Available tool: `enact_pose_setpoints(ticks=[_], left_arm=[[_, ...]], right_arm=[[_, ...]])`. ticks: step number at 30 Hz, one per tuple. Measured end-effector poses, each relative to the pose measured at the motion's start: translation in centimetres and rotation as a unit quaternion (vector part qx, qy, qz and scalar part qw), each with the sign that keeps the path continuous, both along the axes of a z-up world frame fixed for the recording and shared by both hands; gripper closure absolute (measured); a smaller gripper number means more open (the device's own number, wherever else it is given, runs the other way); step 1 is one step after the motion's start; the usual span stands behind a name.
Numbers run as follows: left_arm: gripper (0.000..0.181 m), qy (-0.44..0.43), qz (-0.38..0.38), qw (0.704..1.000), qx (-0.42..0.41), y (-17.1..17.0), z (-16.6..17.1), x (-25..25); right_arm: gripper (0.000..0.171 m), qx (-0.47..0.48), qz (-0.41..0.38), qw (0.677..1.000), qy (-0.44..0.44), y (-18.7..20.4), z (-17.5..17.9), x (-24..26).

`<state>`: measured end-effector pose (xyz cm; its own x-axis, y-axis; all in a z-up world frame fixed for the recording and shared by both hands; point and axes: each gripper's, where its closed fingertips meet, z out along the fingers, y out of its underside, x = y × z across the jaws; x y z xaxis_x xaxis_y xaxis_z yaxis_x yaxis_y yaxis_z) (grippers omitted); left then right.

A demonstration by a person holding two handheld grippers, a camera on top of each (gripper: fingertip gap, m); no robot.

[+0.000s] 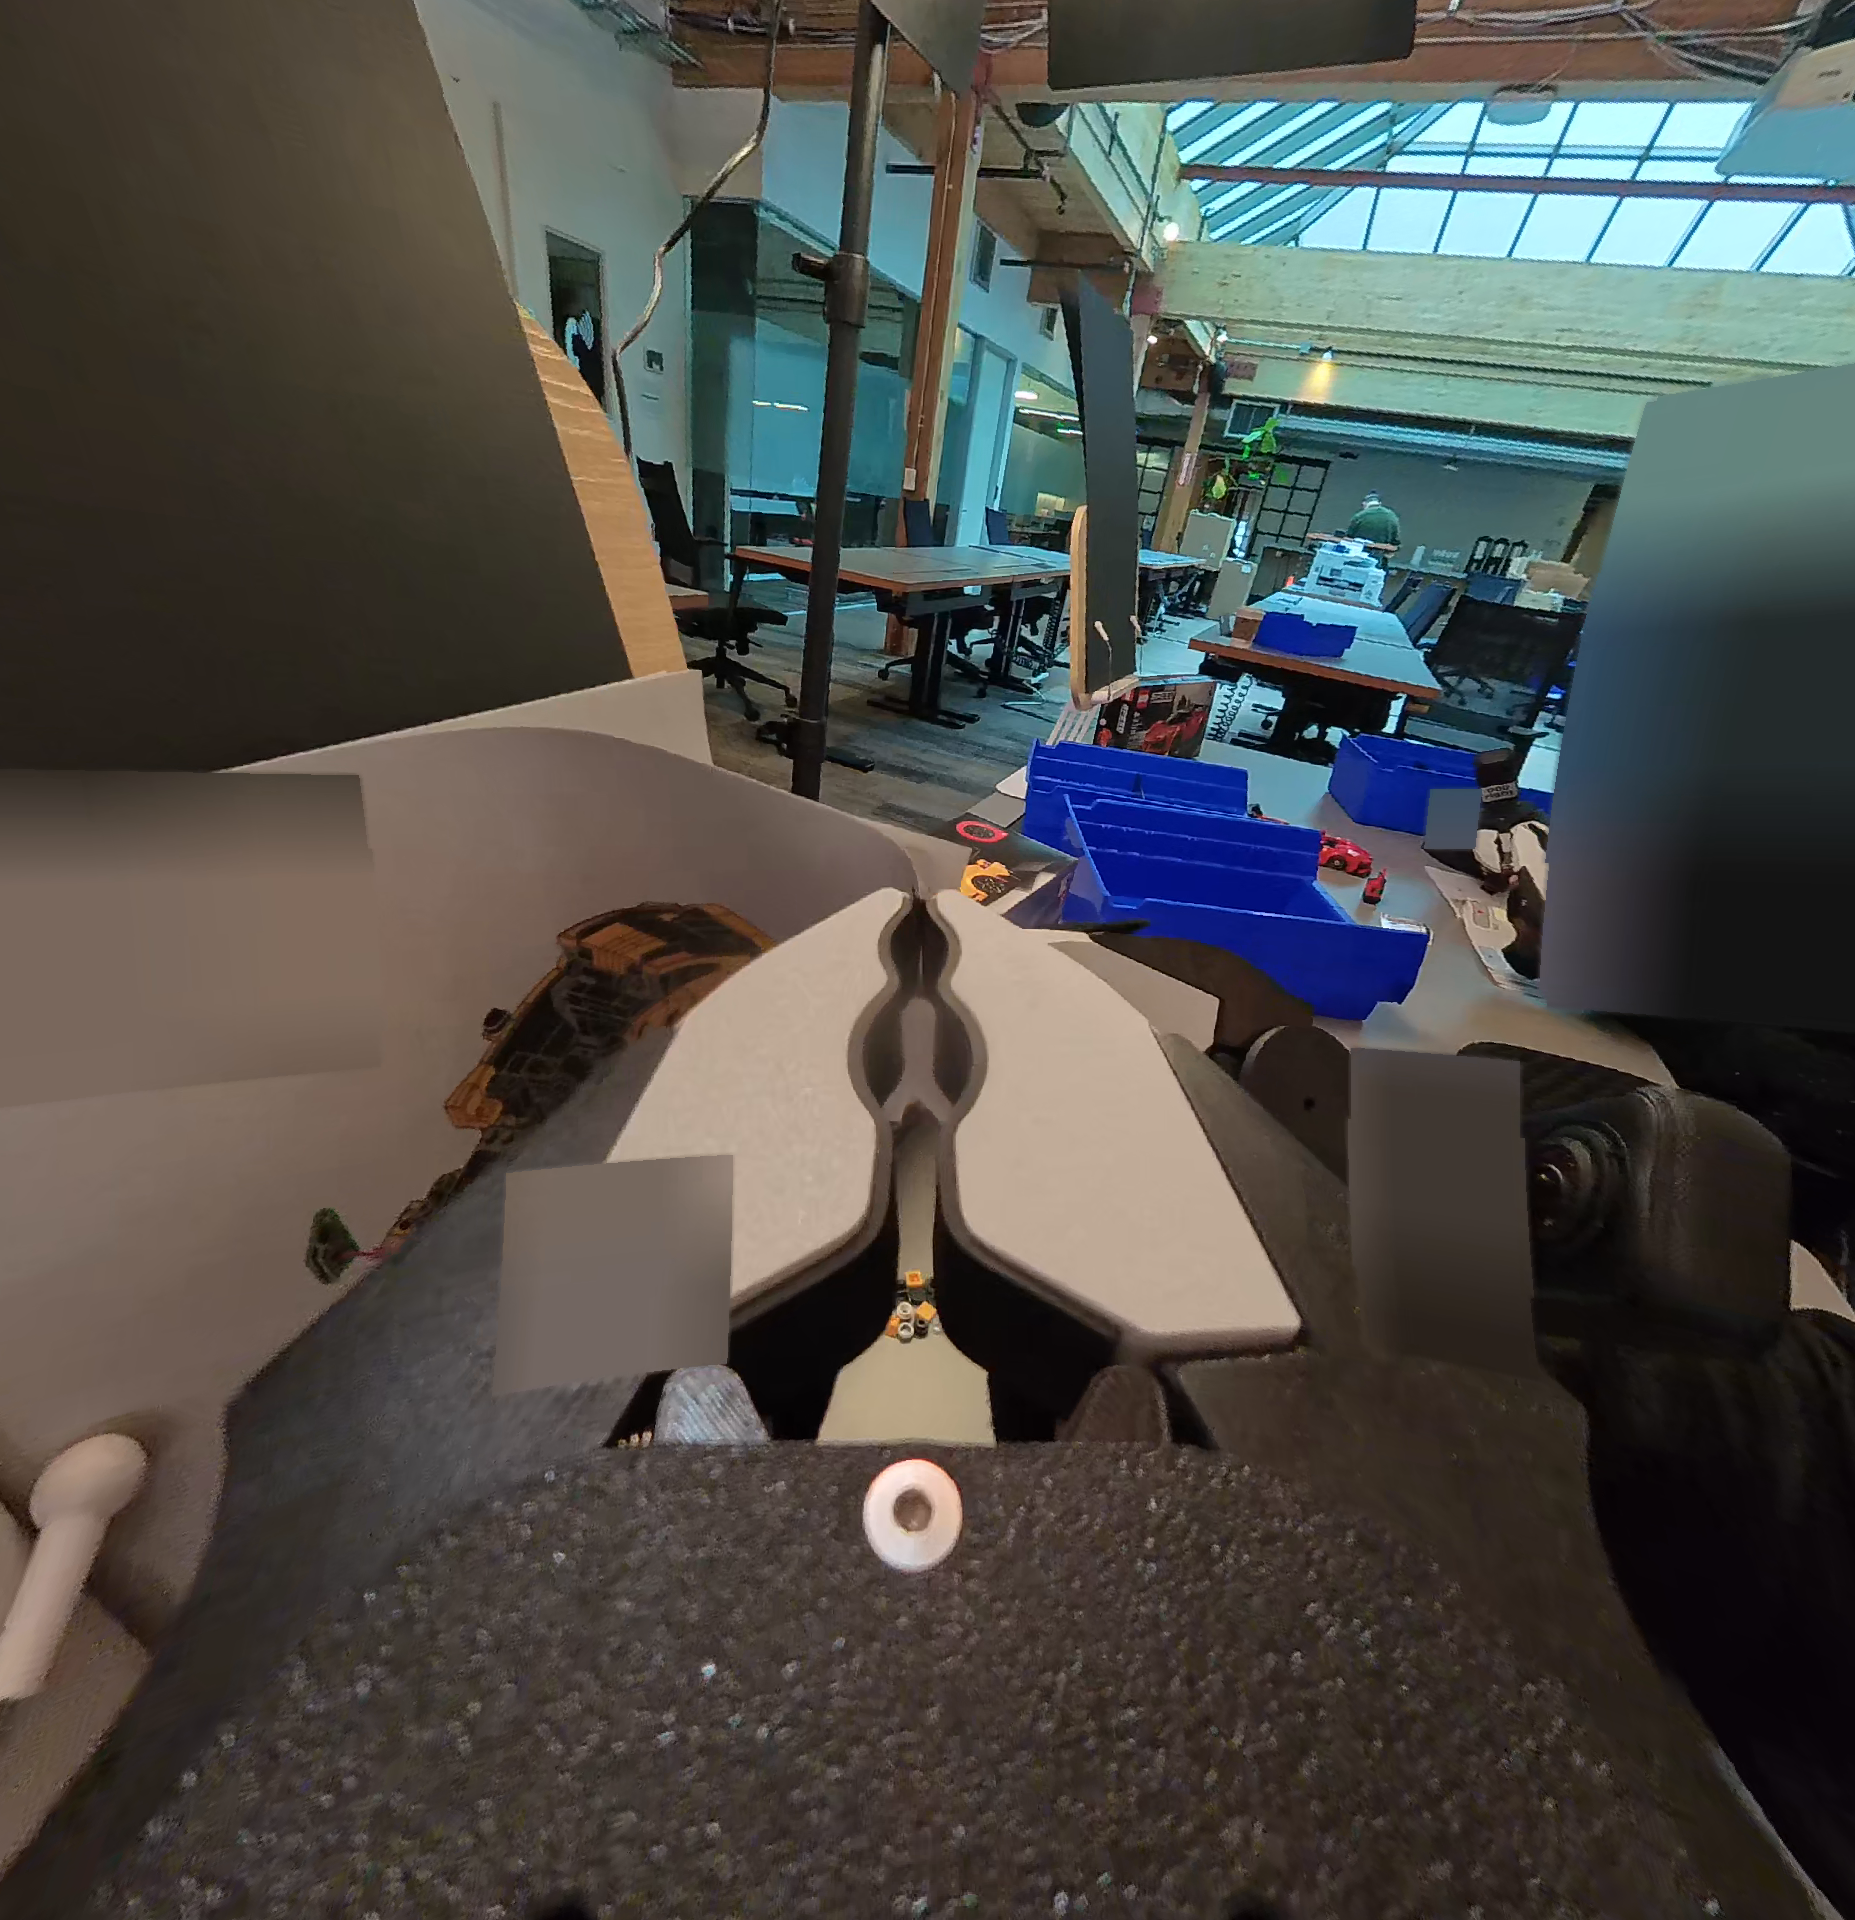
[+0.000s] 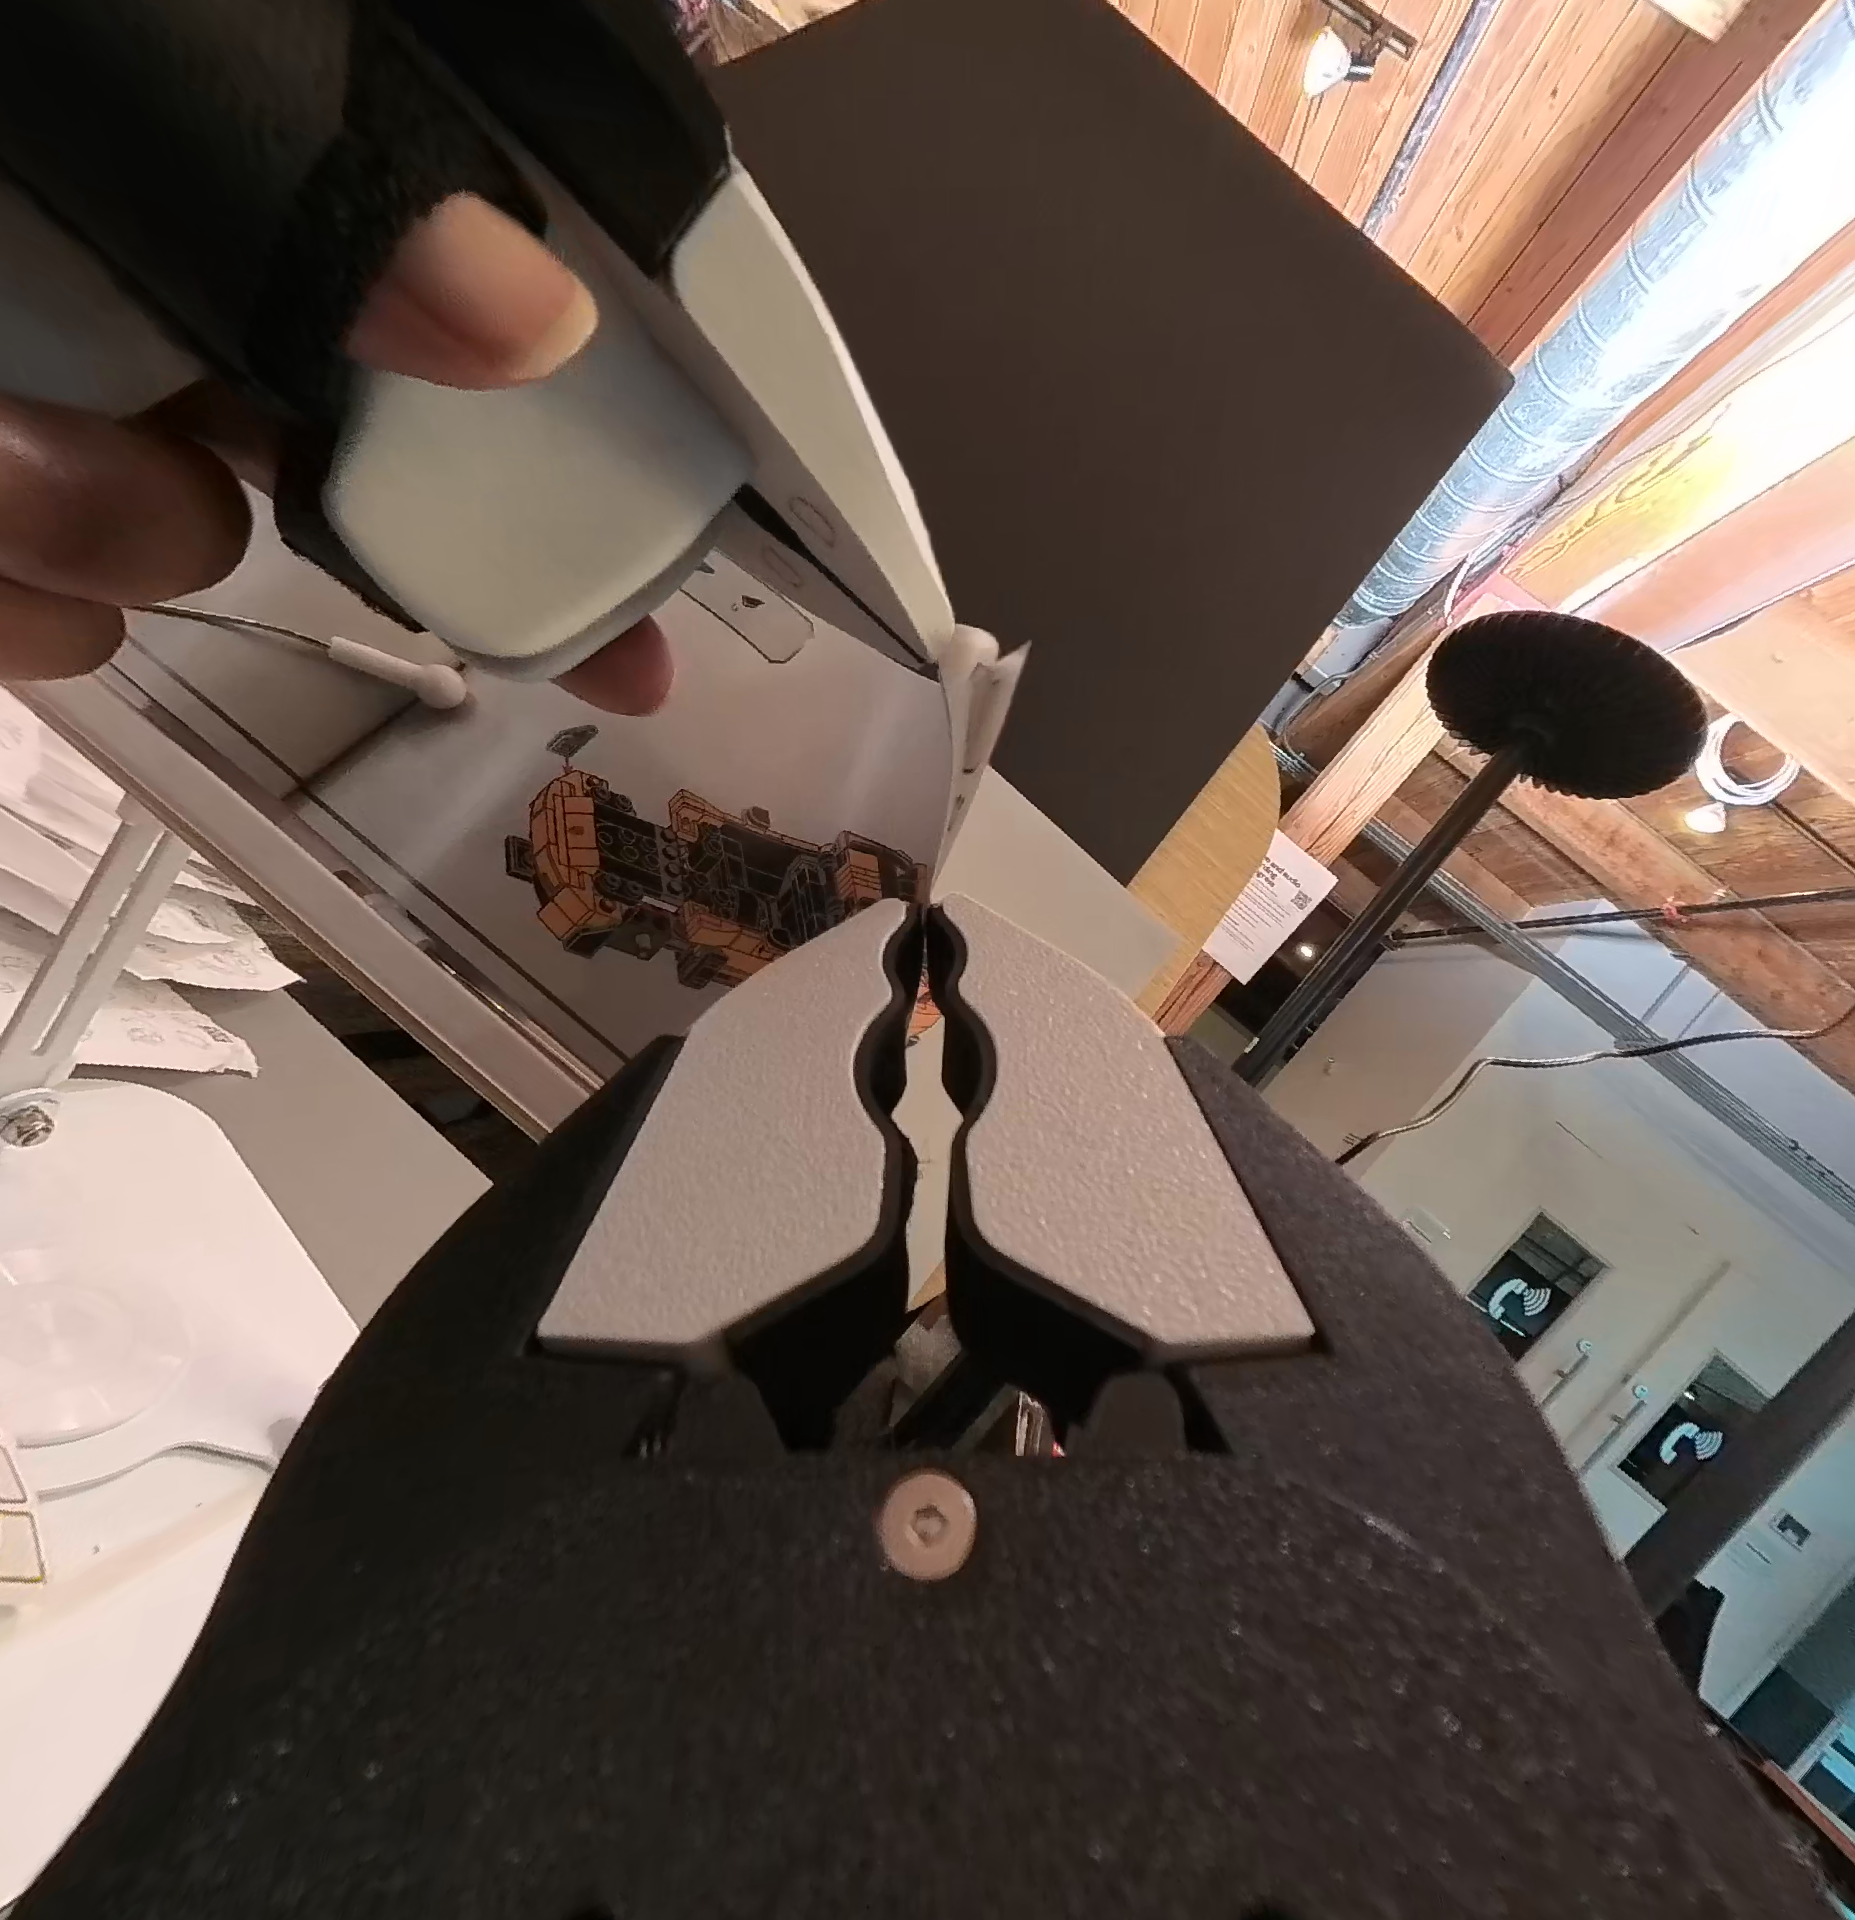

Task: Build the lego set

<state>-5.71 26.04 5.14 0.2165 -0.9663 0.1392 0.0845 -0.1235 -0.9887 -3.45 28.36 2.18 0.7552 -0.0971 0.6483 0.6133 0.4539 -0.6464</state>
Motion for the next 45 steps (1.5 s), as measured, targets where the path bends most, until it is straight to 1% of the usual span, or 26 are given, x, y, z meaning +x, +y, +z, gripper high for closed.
enact_pose_setpoints(ticks=[1, 6, 7, 8, 10, 12, 13, 15, 18, 20, 21, 22, 23, 24, 26, 27, 28, 29, 31, 34, 36, 38, 39, 42, 45], left_arm=[[0.181, 0.001, -0.003, 1.0, 0.0, -0.1, 0.0, -0.1], [0.181, -0.003, -0.043, 0.999, -0.002, -1.0, 0.2, -0.5], [0.181, 0.0, -0.042, 0.999, 0.001, -1.0, 0.2, -0.6], [0.181, 0.001, -0.04, 0.999, 0.003, -0.9, 0.2, -0.7], [0.181, 0.001, -0.037, 0.999, 0.003, -0.8, 0.2, -1.0], [0.181, 0.0, -0.039, 0.999, 0.0, -0.6, 0.3, -1.2], [0.181, 0.001, -0.039, 0.999, 0.0, -0.6, 0.2, -1.2], [0.181, 0.01, -0.043, 0.999, 0.005, -0.7, 0.0, -1.2], [0.181, 0.026, -0.052, 0.998, 0.013, -0.9, -0.5, -0.9], [0.181, 0.031, -0.05, 0.998, 0.02, -0.9, -0.5, -1.1], [0.181, 0.031, -0.047, 0.998, 0.022, -0.8, -0.4, -1.4], [0.181, 0.03, -0.043, 0.998, 0.022, -0.6, -0.3, -1.8], [0.181, 0.026, -0.039, 0.999, 0.02, -0.5, -0.2, -2.3], [0.181, 0.021, -0.037, 0.999, 0.017, -0.3, 0.0, -2.8], [0.181, 0.015, -0.035, 0.999, 0.014, -0.1, 0.2, -3.4], [0.181, 0.014, -0.033, 0.999, 0.015, 0.0, 0.2, -3.6], [0.181, 0.012, -0.034, 0.999, 0.013, 0.0, 0.2, -3.6], [0.181, 0.01, -0.035, 0.999, 0.009, 0.0, 0.2, -3.6], [0.181, 0.008, -0.034, 0.999, 0.006, -0.1, 0.1, -3.7], [0.181, 0.004, -0.022, 1.0, -0.005, -0.1, 0.0, -4.1], [0.181, -0.004, -0.006, 1.0, -0.018, 0.1, -0.1, -4.6], [0.181, -0.01, 0.013, 1.0, -0.024, 0.2, -0.3, -5.1], [0.181, -0.013, 0.018, 0.999, -0.026, 0.1, -0.4, -5.3], [0.181, -0.017, 0.018, 0.999, -0.029, -0.9, -0.9, -6.1], [0.181, -0.016, 0.023, 0.999, -0.018, -2.0, -1.5, -7.4]], right_arm=[[0.171, -0.001, 0.0, 1.0, 0.002, 0.0, 0.0, 0.1], [0.17, -0.025, 0.019, 0.999, 0.026, 0.3, -0.1, 0.8], [0.17, -0.042, 0.043, 0.998, 0.028, 0.4, -0.3, 0.6], [0.163, -0.067, 0.081, 0.994, 0.029, 0.3, -0.8, 0.2], [0.151, -0.15, 0.185, 0.97, 0.044, -0.2, -2.1, -1.0], [0.139, -0.225, 0.27, 0.932, 0.084, -0.9, -2.8, -1.1], [0.133, -0.246, 0.293, 0.917, 0.112, -1.1, -2.6, -0.6], [0.114, -0.262, 0.328, 0.895, 0.153, -1.8, -1.3, 0.0], [0.108, -0.256, 0.347, 0.889, 0.152, -2.6, 1.1, -1.0], [0.105, -0.275, 0.336, 0.89, 0.141, -1.9, 1.7, -1.4], [0.111, -0.287, 0.309, 0.895, 0.145, -0.7, 1.7, -0.7], [0.129, -0.287, 0.217, 0.919, 0.164, 1.7, 1.8, 2.0], [0.152, -0.261, 0.082, 0.942, 0.193, 3.8, 2.2, 6.6], [0.154, -0.216, 0.044, 0.952, 0.214, 3.9, 3.7, 8.9], [0.152, -0.161, 0.091, 0.945, 0.268, 2.0, 6.5, 9.5], [0.153, -0.137, 0.106, 0.947, 0.27, 1.1, 7.4, 9.2], [0.154, -0.12, 0.114, 0.956, 0.243, 0.4, 7.7, 8.3], [0.154, -0.119, 0.105, 0.964, 0.211, 0.2, 7.3, 7.5], [0.151, -0.141, 0.088, 0.971, 0.17, 0.5, 5.9, 6.5], [0.143, -0.165, 0.085, 0.97, 0.155, 1.2, 4.2, 5.5], [0.125, -0.176, 0.068, 0.974, 0.123, 2.3, 2.8, 4.3], [0.095, -0.191, 0.048, 0.975, 0.099, 3.9, 1.2, 2.9], [0.085, -0.2, 0.04, 0.974, 0.098, 4.7, 0.5, 2.3], [0.081, -0.228, 0.025, 0.967, 0.11, 6.8, -0.9, 1.4], [0.093, -0.215, 0.002, 0.969, 0.126, 7.4, -0.8, 1.7]])
